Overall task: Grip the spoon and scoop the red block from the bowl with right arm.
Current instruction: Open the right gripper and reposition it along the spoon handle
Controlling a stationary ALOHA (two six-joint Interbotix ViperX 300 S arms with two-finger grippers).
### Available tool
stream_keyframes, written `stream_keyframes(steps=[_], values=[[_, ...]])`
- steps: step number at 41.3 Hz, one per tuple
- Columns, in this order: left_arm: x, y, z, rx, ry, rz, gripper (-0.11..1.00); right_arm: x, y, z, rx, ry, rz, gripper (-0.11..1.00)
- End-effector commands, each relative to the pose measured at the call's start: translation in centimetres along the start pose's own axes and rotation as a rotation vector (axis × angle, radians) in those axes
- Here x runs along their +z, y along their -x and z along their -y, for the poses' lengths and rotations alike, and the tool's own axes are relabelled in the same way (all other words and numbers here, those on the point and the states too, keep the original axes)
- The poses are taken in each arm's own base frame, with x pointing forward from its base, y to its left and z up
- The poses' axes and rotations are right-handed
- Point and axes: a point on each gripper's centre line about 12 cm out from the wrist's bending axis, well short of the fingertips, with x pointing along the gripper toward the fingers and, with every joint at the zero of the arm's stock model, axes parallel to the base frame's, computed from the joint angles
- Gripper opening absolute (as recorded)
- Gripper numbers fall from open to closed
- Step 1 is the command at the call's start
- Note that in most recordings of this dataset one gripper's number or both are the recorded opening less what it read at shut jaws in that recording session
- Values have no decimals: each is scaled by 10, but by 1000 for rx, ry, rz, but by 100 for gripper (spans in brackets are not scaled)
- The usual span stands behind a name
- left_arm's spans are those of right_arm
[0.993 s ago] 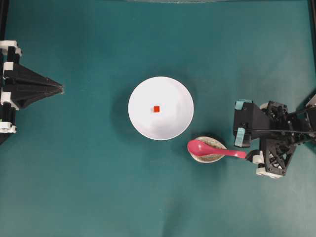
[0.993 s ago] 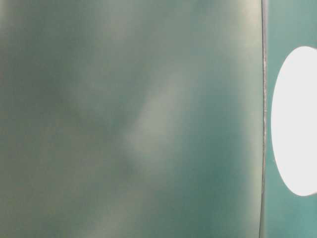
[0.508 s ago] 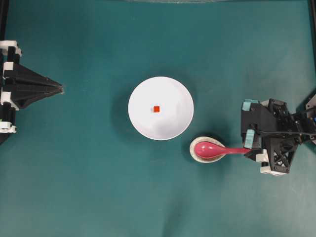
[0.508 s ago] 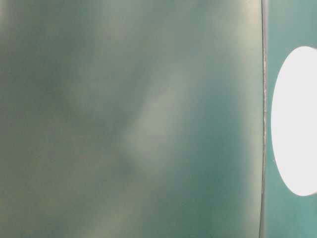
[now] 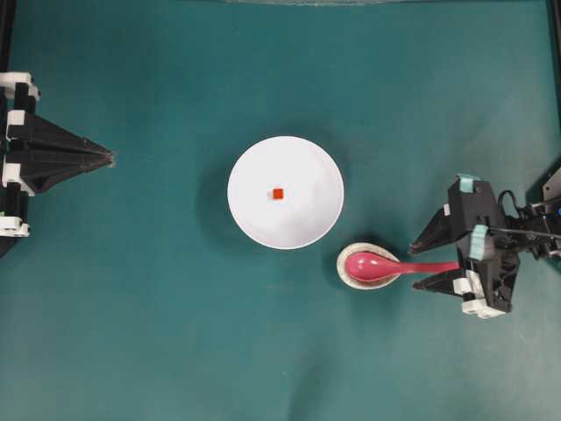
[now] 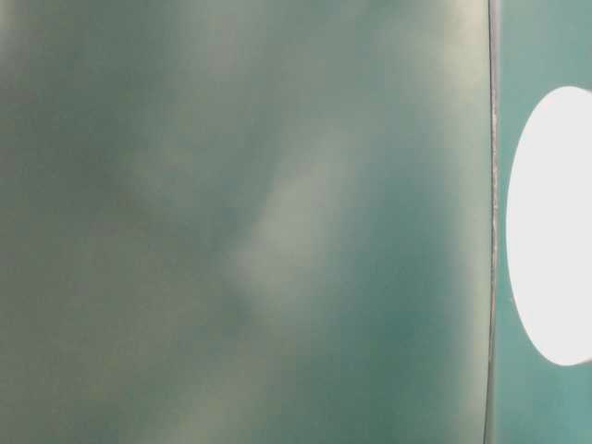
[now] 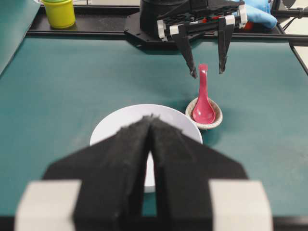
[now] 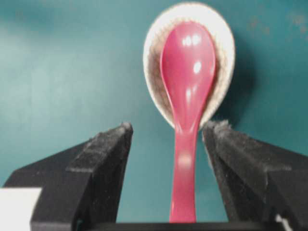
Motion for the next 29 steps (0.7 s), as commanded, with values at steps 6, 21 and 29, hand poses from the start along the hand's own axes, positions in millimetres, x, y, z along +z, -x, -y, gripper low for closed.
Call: stream_keyframes(steps=[6,21,29], values=[[9,-2,-1,3,-6,20,0,-2,2,0,47,-26,110,62],[9,-2,-1,3,-1,20,0,-16,1,17,55,-137,309,62],[9,-2,-1,3,-1,20,0,-16,-2,24,19,-116,367,62]])
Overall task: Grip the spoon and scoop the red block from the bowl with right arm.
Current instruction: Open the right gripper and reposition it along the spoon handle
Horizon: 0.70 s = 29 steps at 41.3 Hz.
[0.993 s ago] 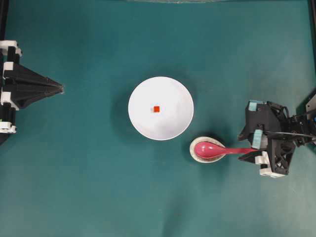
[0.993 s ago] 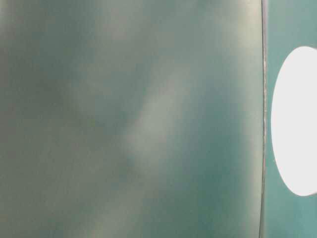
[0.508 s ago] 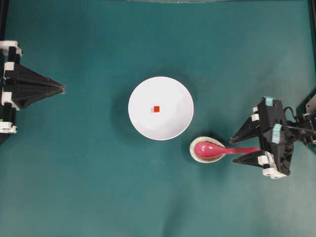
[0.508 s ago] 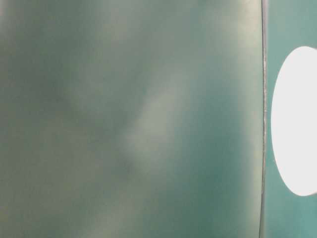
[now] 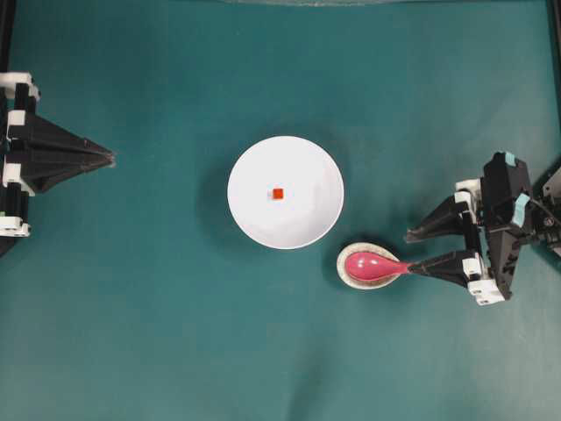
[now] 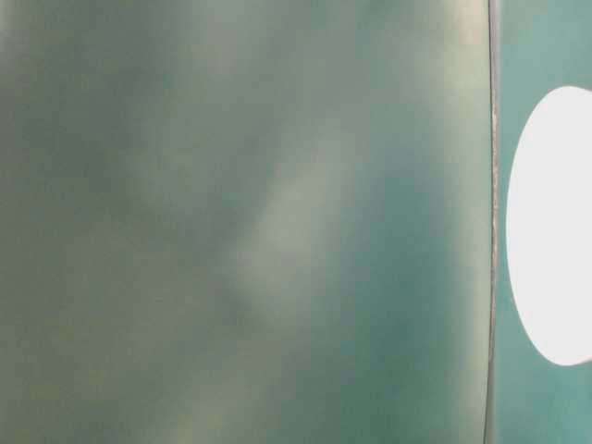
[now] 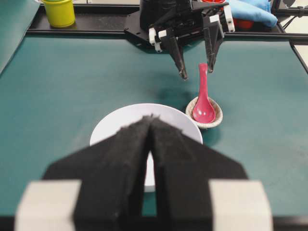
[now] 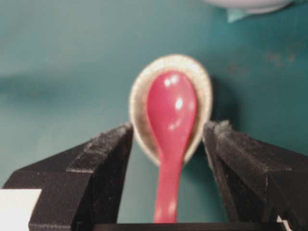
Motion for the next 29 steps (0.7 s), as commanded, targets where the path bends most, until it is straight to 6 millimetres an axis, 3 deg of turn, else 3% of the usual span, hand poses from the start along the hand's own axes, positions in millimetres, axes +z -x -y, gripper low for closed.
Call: stream_keyframes(steps=[1,13,29], values=[[9,-2,-1,3,-1,21,0,6,-2,-1,2,9,51,62],[8,-2,-1,3,-3,14,0,19,2,-2,-20,66,192,62],[5,-2,-1,3,-3,-6,0,-1,5,-9,-44,112,227,62]])
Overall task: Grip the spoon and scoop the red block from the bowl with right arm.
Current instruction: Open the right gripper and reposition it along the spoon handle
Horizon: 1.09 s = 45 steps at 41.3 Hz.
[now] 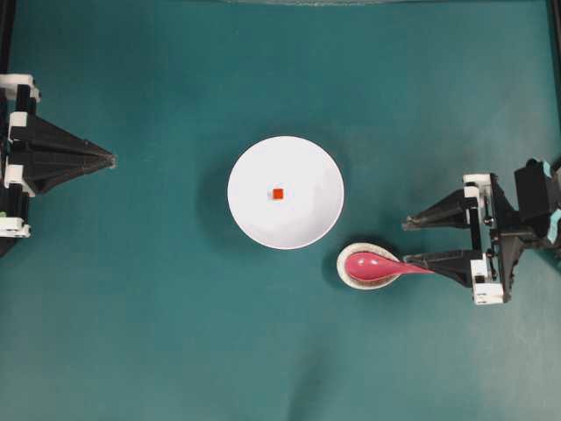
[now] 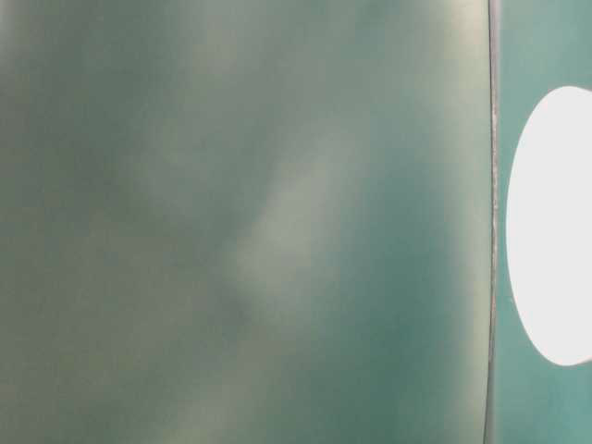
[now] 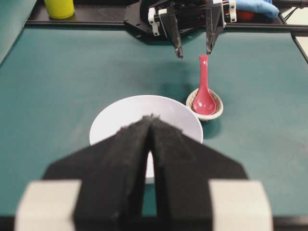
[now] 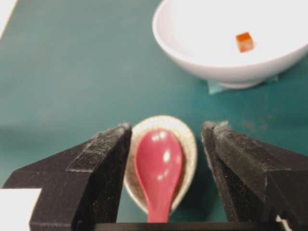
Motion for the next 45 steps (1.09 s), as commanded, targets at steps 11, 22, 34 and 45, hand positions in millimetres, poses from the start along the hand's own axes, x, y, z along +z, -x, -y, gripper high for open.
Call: stream_keyframes(steps=[11,22,34,45], values=[[8,-2,0,2,-4,17,0,-18,-3,-2,-6,62,-15,62],[4,-2,-1,3,-6,8,0,-31,-1,-4,7,94,-66,62],[3,-2,-1,3,-6,5,0,-39,2,-7,27,114,-96,62],[3,-2,-1,3,-7,6,0,-51,-5,-9,14,118,-172,62]])
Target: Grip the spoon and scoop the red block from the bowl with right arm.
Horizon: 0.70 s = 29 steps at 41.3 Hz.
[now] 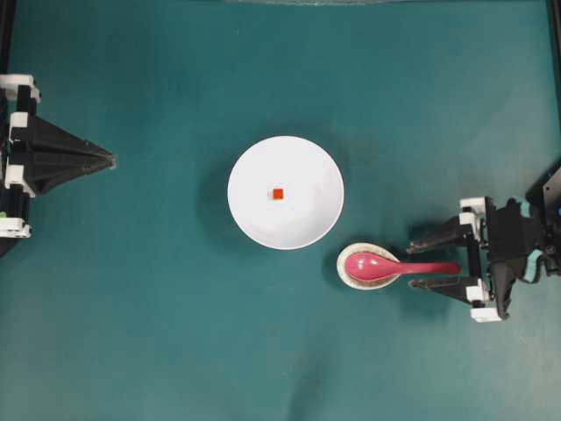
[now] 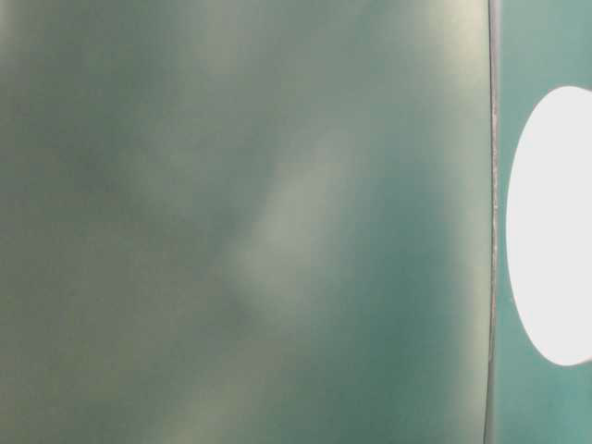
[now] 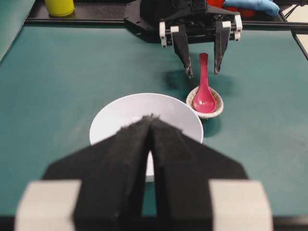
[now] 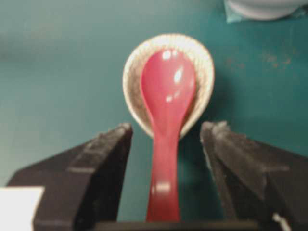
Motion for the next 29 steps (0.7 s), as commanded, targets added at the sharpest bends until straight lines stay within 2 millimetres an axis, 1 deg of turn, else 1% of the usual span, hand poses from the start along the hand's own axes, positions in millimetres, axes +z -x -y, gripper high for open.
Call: stream_keyframes(steps=[1,24,29], values=[[4,-1,-1,3,-6,11,0,0,-4,-5,8,-4,-9,62],[4,-2,-1,3,-6,9,0,-1,-5,-2,-21,-28,-12,61],[3,-2,-1,3,-9,6,0,-1,-5,-2,-21,-28,-12,58]])
